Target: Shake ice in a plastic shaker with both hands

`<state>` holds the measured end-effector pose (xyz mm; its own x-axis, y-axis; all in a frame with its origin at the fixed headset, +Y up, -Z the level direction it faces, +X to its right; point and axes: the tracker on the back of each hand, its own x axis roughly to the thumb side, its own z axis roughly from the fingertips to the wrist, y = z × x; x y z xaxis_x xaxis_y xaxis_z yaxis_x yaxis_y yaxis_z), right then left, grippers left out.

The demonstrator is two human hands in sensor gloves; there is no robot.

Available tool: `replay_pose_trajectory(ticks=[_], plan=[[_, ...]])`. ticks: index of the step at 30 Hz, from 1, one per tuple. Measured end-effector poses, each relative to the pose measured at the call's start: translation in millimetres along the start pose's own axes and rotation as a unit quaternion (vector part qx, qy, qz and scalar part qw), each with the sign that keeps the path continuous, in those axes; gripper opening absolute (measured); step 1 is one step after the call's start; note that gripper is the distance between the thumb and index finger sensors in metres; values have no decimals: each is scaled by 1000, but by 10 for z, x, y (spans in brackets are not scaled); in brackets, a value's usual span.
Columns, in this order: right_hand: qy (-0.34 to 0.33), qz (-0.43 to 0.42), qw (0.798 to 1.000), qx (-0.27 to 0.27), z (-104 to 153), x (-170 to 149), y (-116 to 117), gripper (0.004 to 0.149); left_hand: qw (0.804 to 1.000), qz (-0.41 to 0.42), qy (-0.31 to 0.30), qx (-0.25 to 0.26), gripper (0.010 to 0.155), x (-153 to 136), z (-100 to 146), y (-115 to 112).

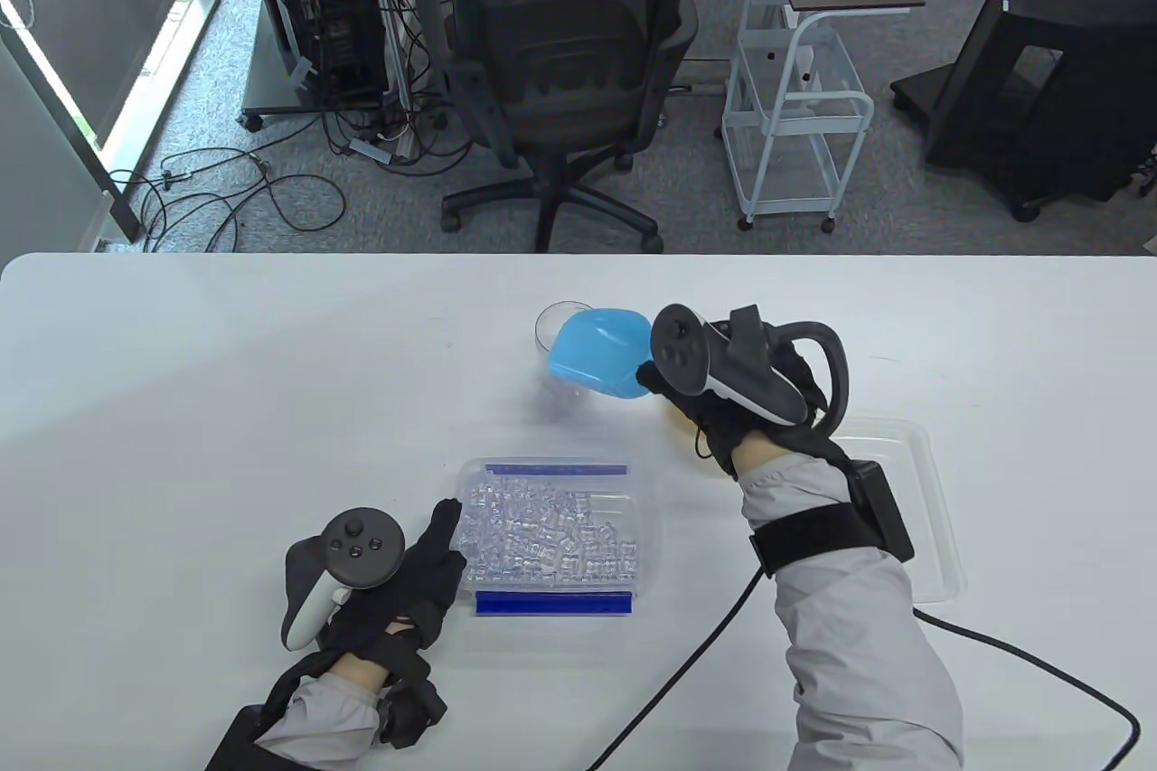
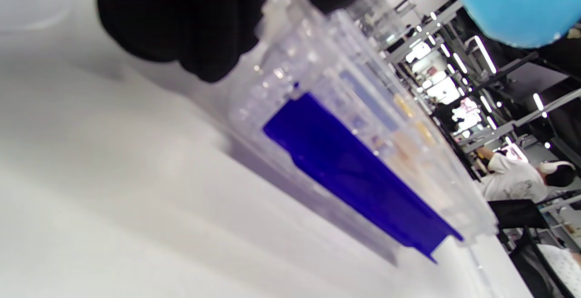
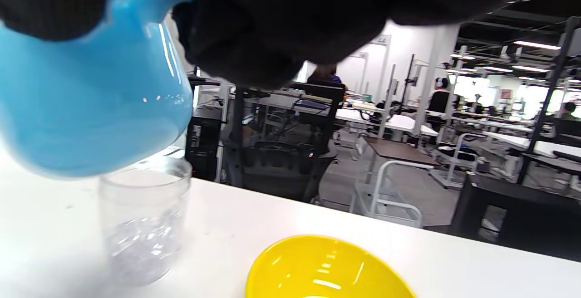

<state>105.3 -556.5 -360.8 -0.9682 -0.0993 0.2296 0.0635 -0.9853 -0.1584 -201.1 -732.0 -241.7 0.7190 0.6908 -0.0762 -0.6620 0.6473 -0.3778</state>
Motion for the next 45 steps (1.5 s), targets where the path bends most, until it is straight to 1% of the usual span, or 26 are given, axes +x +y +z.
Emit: replay_pose_trajectory(ticks=[6, 10, 12, 15, 19, 23, 26, 27, 29, 32, 35, 36, 39, 42, 44, 45], plan=[[-58, 18, 998, 34, 377, 55, 151, 59, 1000, 3, 0, 2, 60, -7, 2, -5], [-85, 58, 992, 77, 549, 146, 256, 60, 1000, 6, 0, 4, 60, -13, 2, -8], [-90, 76, 988, 99, 579, 191, 287, 59, 1000, 7, 0, 4, 60, -15, 3, -9], [-85, 117, 978, 148, 572, 311, 322, 59, 1000, 7, 0, 4, 60, -14, 7, -12], [-88, 153, 972, 154, 514, 469, 375, 59, 1000, 6, 0, 5, 60, -13, 11, -16], [-75, 146, 971, 173, 412, 552, 489, 59, 1000, 5, 1, 9, 60, -11, 18, -20], [-77, 138, 972, 176, 349, 563, 570, 59, 1000, 5, 1, 8, 61, -13, 14, -24], [-79, 132, 972, 180, 333, 562, 591, 59, 1000, 5, 3, 8, 64, -12, 13, -28], [-84, 112, 974, 179, 310, 545, 647, 59, 1000, 9, 1, 1, 63, -11, 5, -31], [-94, 87, 979, 159, 285, 484, 721, 59, 1000, 5, 2, 0, 62, -7, -8, -18], [-117, 34, 982, 145, 265, 419, 853, 59, 1000, 3, 3, 4, 62, 6, -9, -13], [-121, 33, 982, 143, 258, 419, 898, 59, 1000, 2, 3, 4, 62, 5, -13, -12], [-143, 6, 983, 113, 242, 440, 997, 59, 1000, 1, 3, 5, 62, 6, -13, -7], [-151, 3, 984, 94, 213, 467, 1056, 59, 1000, 4, 3, 4, 61, 0, -18, -3], [-161, -23, 983, 85, 194, 449, 1104, 59, 1000, 5, 3, 4, 61, 1, -18, -3], [-163, -21, 983, 85, 188, 442, 1123, 59, 1000, 4, 4, 5, 61, 5, -16, -3]])
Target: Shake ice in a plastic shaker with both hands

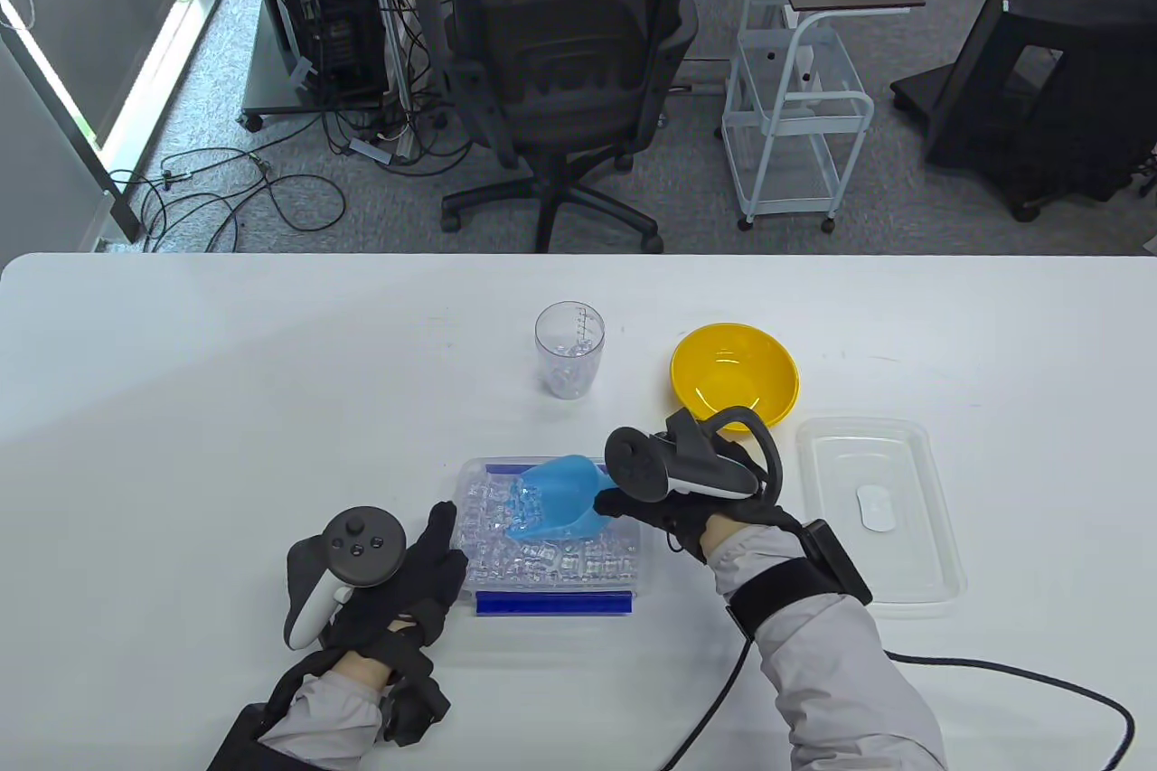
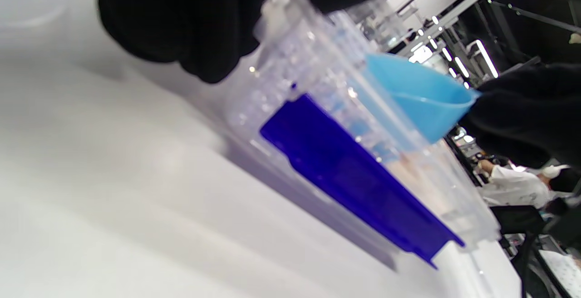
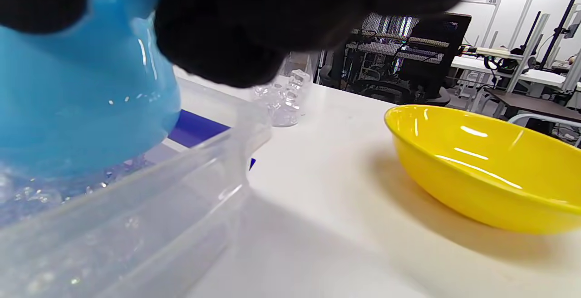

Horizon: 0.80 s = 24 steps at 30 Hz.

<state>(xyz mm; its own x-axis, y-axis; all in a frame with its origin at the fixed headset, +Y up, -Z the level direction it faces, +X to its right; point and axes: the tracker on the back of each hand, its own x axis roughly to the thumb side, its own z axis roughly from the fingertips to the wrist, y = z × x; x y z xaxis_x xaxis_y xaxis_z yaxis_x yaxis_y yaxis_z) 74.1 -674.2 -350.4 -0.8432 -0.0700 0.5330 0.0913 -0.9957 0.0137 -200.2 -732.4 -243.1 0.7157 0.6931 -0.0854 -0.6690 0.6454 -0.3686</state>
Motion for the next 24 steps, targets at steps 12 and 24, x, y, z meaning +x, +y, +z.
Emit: replay_pose_trajectory(ticks=[12, 24], plan=[[-5, -51, 998, -34, 25, -13, 218, 58, 1000, 2, 1, 1, 62, -9, 1, -4], [2, -87, 996, -30, 168, -131, 184, 57, 1000, 1, 1, -4, 62, -13, 3, -9]])
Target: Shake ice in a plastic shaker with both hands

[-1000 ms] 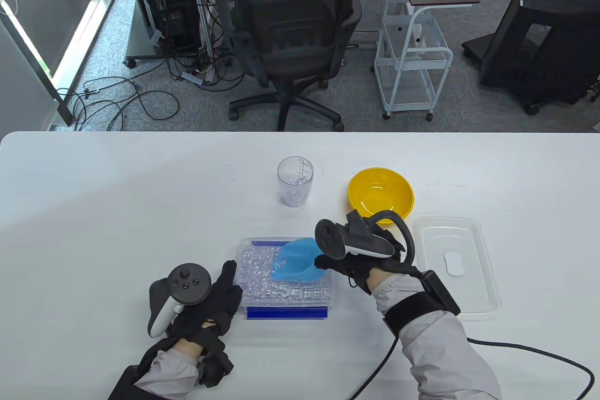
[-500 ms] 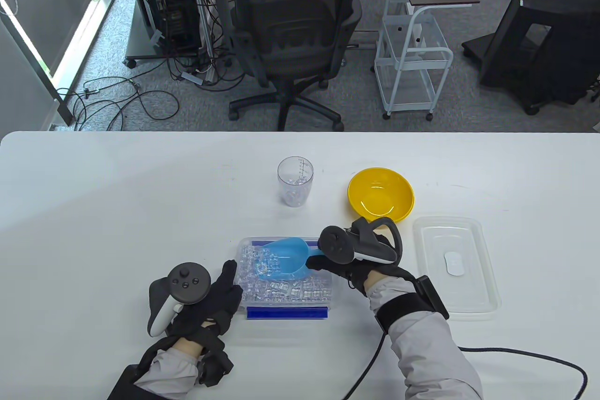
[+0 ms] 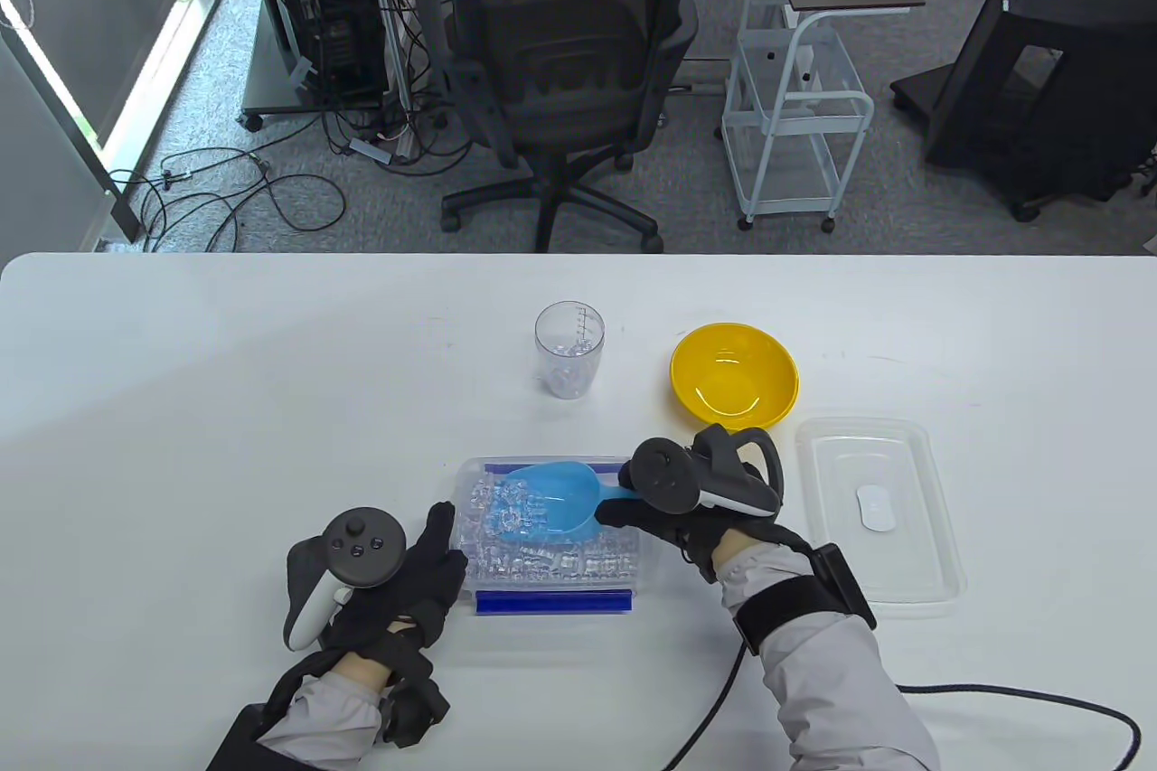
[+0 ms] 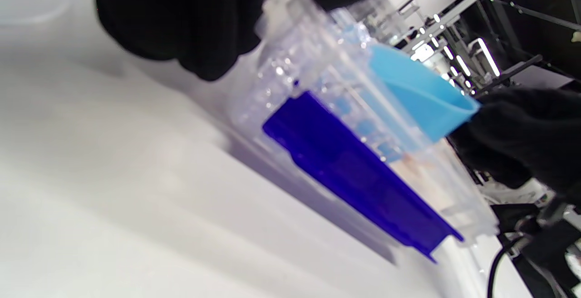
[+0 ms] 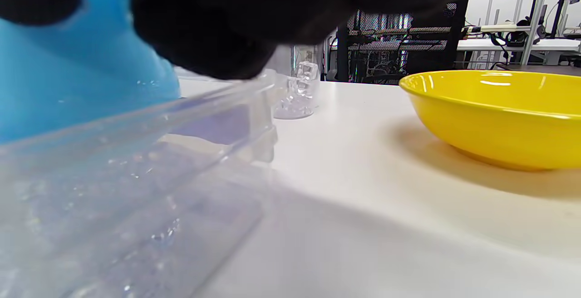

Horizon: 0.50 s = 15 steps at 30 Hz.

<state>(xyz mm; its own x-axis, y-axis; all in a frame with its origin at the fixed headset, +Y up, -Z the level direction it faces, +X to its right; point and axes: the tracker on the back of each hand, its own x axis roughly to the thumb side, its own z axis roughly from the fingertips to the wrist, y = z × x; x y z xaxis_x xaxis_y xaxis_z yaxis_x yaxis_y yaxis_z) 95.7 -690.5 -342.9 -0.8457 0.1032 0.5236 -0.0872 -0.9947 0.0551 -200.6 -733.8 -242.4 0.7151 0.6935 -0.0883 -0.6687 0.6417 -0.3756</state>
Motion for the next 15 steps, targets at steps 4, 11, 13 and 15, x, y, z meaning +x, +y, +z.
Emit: replay_pose_trajectory(ticks=[4, 11, 13, 15], plan=[[6, -25, 1000, -11, 119, -53, -68, 58, 1000, -2, 0, 1, 63, 4, 4, -3], [19, -74, 996, -52, 287, -147, -292, 58, 1000, -3, -1, 2, 62, -3, 3, -8], [25, -84, 994, -65, 315, -171, -391, 58, 1000, -2, -1, 1, 63, -5, 4, -9], [30, -93, 992, -76, 333, -196, -485, 58, 1000, -2, -1, 1, 62, -5, 4, -10]])
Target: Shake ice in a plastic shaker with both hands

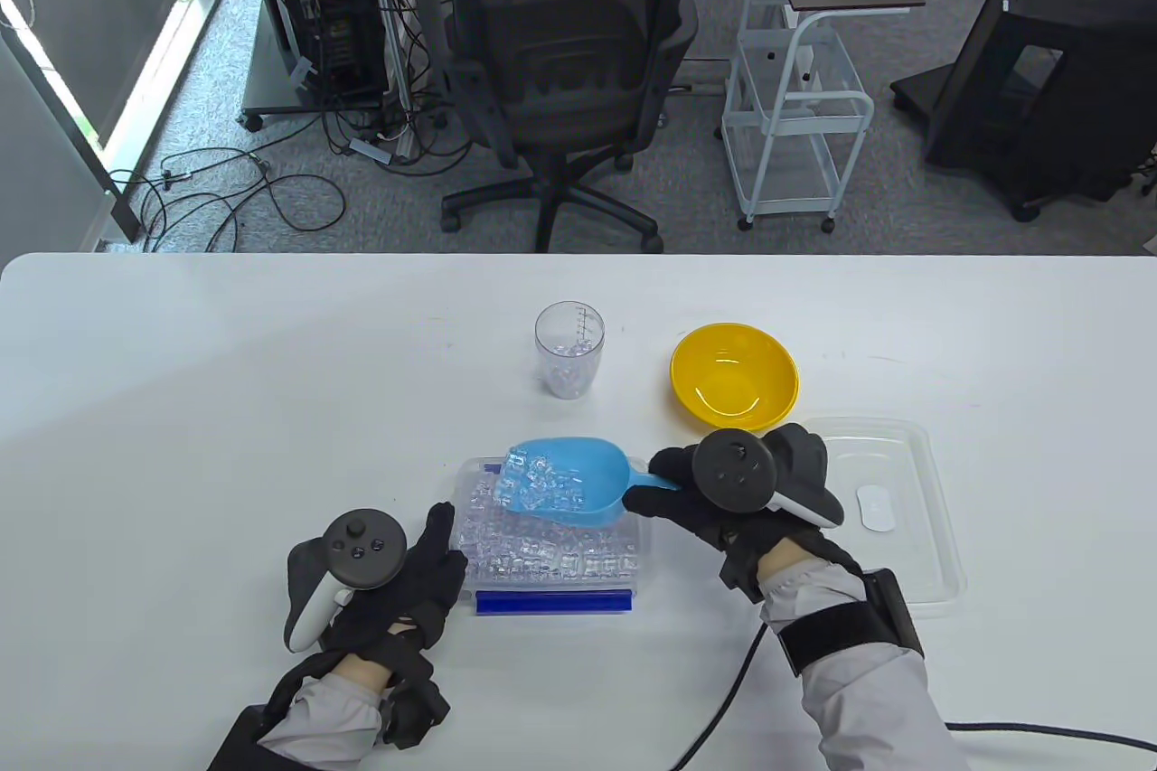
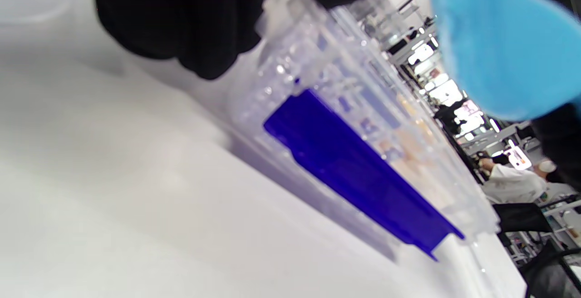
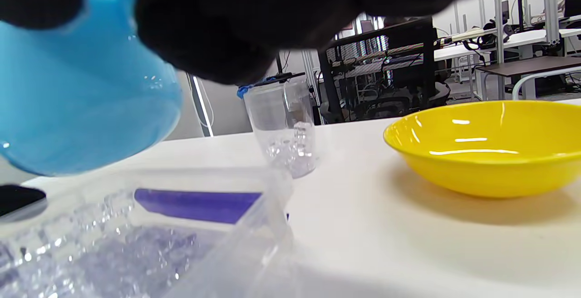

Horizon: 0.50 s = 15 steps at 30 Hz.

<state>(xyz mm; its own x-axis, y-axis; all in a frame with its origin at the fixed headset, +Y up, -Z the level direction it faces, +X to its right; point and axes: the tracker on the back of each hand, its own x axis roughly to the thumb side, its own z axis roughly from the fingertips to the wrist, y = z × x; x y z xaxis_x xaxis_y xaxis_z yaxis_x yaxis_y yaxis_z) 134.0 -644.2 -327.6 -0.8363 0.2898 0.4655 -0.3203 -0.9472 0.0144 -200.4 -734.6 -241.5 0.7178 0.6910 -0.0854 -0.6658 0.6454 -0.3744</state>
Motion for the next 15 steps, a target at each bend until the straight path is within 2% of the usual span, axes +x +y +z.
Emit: replay_pose_trajectory(ticks=[5, 15], plan=[[13, -14, 1000, -21, -16, -22, -209, 58, 1000, 1, 0, 0, 62, -2, 3, -2], [50, -38, 997, -42, -118, -87, -485, 58, 1000, 2, -1, -1, 62, -6, 2, -1]])
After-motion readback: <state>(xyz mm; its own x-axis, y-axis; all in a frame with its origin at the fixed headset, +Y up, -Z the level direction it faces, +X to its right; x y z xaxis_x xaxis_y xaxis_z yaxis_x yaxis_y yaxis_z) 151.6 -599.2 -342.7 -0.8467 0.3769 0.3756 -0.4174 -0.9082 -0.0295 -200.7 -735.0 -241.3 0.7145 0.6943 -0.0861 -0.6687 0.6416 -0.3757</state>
